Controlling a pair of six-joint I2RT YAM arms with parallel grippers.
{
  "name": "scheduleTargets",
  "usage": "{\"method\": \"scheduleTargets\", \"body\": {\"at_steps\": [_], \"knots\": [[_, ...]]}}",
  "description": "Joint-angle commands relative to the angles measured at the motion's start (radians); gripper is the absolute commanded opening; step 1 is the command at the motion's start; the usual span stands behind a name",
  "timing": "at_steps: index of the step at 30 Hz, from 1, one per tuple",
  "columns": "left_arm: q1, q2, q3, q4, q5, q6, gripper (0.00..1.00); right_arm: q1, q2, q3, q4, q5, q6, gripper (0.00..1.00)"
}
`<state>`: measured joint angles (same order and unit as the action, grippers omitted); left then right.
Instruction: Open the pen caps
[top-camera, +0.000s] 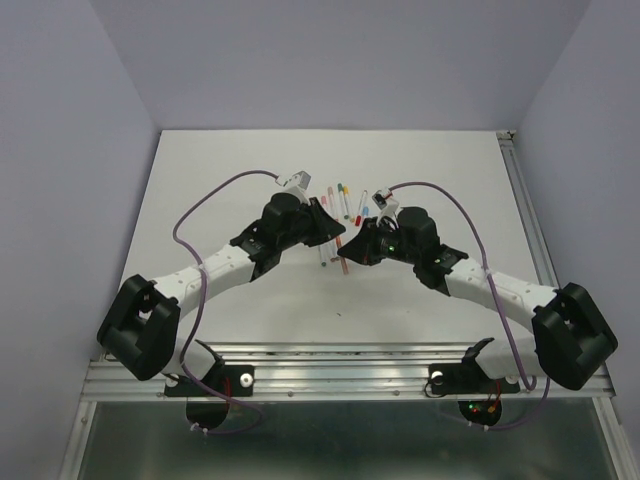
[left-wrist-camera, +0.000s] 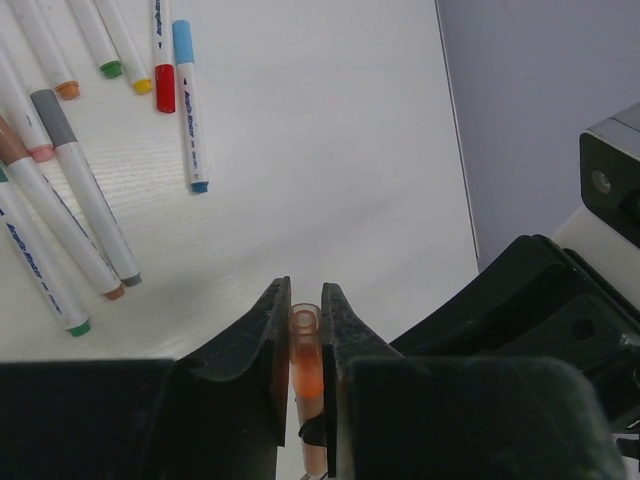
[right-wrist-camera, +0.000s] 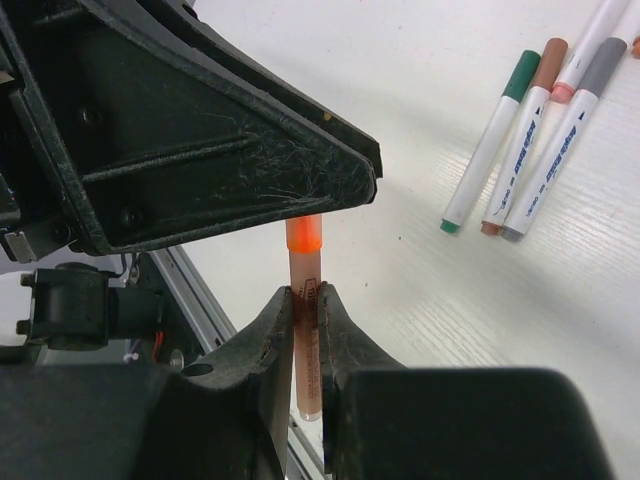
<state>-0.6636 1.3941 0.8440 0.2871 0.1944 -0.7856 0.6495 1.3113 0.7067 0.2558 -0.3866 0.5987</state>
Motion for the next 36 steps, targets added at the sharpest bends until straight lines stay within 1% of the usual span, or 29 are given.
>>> {"method": "scheduleTargets", "body": {"at_steps": [1,3,5,11,14,15,16,17,18,20,22,23,25,26,27,29,30,31,32,33,35,36], "knots": [[-0.001,-0.026,0.023,0.04,-0.015,-0.006,0.0,0.01,0.006,0.028,0.022,0.003,-0.025,0.06],[-0.002,-0.027,0.017,0.044,-0.015,-0.02,0.0,0.012,0.014,0.037,0.022,0.002,-0.031,0.16],[-0.005,-0.03,0.009,0.05,-0.019,-0.032,0.0,0.013,0.035,0.057,0.014,-0.006,-0.034,0.22],[-0.014,-0.056,-0.013,0.072,-0.061,-0.07,0.0,0.022,0.097,0.105,0.011,-0.026,-0.043,0.27],[-0.016,-0.07,-0.025,0.084,-0.088,-0.09,0.0,0.027,0.115,0.117,0.02,-0.024,-0.043,0.27],[-0.016,-0.073,-0.023,0.087,-0.093,-0.089,0.0,0.027,0.118,0.119,0.019,-0.02,-0.042,0.24],[-0.016,-0.073,-0.025,0.086,-0.098,-0.09,0.0,0.032,0.118,0.12,0.019,-0.017,-0.043,0.2],[-0.016,-0.075,-0.023,0.086,-0.102,-0.089,0.0,0.033,0.117,0.12,0.02,-0.012,-0.042,0.12],[-0.016,-0.075,-0.02,0.083,-0.114,-0.081,0.0,0.039,0.109,0.116,0.02,0.001,-0.043,0.01],[-0.016,-0.073,-0.01,0.07,-0.144,-0.076,0.0,0.042,0.1,0.112,0.011,-0.001,-0.051,0.01],[-0.005,-0.069,0.022,0.043,-0.235,-0.047,0.0,0.059,0.074,0.096,-0.016,0.012,-0.057,0.01],[0.011,-0.058,0.038,0.038,-0.298,-0.037,0.0,0.067,0.063,0.083,-0.027,0.018,-0.054,0.01],[0.057,-0.04,0.078,0.033,-0.335,-0.005,0.0,0.1,0.034,0.027,-0.035,0.028,-0.05,0.01],[0.131,-0.009,0.093,0.038,-0.339,0.012,0.0,0.114,0.004,0.001,-0.047,0.037,-0.024,0.01],[0.166,0.009,0.113,0.038,-0.358,0.02,0.0,0.128,-0.015,-0.025,-0.046,0.025,-0.017,0.01],[0.258,0.078,0.177,0.041,-0.328,0.04,0.0,0.186,-0.067,-0.103,-0.032,0.028,0.002,0.01],[0.341,0.104,0.2,0.038,-0.299,0.045,0.0,0.203,-0.079,-0.121,-0.035,0.029,0.007,0.01],[0.375,0.132,0.226,0.021,-0.262,0.055,0.0,0.213,-0.092,-0.139,-0.038,0.038,0.021,0.01],[0.399,0.175,0.277,0.005,-0.238,0.065,0.0,0.216,-0.105,-0.157,-0.021,0.032,0.041,0.01],[0.43,0.19,0.294,-0.005,-0.211,0.086,0.0,0.216,-0.128,-0.173,-0.027,0.041,0.044,0.01],[0.441,0.215,0.329,-0.038,-0.233,0.109,0.0,0.214,-0.155,-0.173,-0.047,0.08,0.05,0.01],[0.447,0.223,0.342,-0.051,-0.254,0.141,0.0,0.214,-0.165,-0.15,-0.09,0.11,0.04,0.01]]}}
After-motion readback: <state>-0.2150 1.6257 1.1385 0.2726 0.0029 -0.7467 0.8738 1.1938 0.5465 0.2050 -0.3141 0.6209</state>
